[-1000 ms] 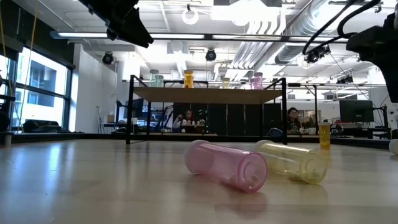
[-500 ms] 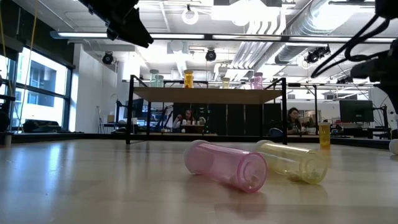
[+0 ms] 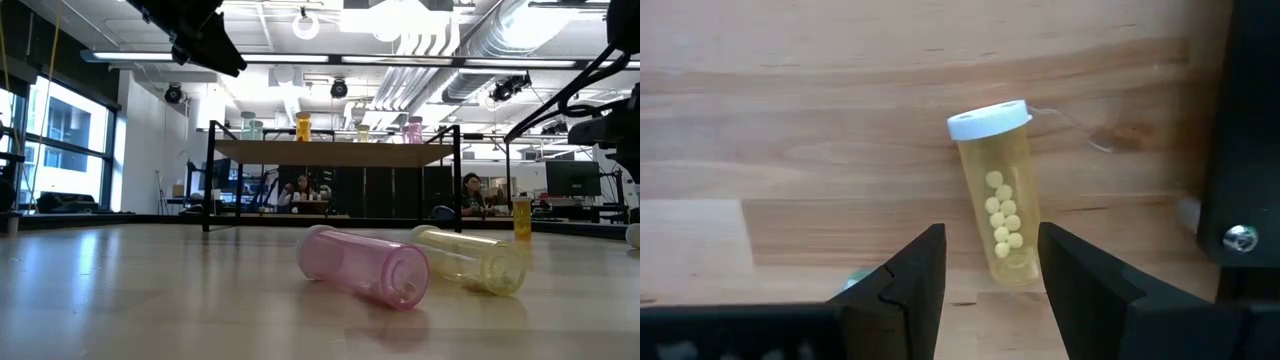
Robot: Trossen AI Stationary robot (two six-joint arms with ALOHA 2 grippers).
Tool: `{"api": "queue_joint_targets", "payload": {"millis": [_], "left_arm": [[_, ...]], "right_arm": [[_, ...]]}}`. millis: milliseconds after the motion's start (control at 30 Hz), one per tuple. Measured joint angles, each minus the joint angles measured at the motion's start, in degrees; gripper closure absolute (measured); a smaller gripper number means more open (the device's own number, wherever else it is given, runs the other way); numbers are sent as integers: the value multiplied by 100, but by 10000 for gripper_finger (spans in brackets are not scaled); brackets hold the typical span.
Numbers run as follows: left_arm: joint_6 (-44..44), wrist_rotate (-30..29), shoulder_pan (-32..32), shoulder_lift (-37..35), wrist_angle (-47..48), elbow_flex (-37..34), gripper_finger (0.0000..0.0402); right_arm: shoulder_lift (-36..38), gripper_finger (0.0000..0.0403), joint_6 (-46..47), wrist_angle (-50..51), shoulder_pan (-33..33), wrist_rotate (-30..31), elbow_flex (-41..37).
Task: Pick and place medicine bottles onto shelf by color
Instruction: Put the top yellow pill bottle on the shelf aligned with the other yellow pill bottle
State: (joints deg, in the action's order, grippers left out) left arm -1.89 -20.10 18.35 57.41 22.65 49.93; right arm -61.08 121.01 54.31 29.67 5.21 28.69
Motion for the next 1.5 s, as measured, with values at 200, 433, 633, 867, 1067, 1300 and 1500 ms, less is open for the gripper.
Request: {"api": "queue_joint_targets", "payload": {"millis": [200, 433, 633, 867, 1067, 1300, 1500], "left_arm": [[-2, 0, -2, 0, 0, 0, 200], [-2, 0, -1, 0, 0, 0, 200], [-1, 0, -1, 0, 0, 0, 200], [-1, 0, -1, 0, 0, 0, 200], [0, 0, -2, 0, 0, 0, 200], [-2, 1, 0, 0, 1, 0, 200], [0, 0, -2, 0, 0, 0, 200]], "right_arm": [[-377, 251, 2, -34, 2, -298, 0], [-787, 251, -2, -290, 0, -319, 0], [-982, 259, 0, -401, 0, -314, 0], [-987, 313, 0, -413, 0, -257, 2], [-971, 329, -108, -364, 0, -106, 12], [-759, 328, -149, 41, 0, 700, 243], [-515, 328, -165, 453, -15, 1357, 428]]}}
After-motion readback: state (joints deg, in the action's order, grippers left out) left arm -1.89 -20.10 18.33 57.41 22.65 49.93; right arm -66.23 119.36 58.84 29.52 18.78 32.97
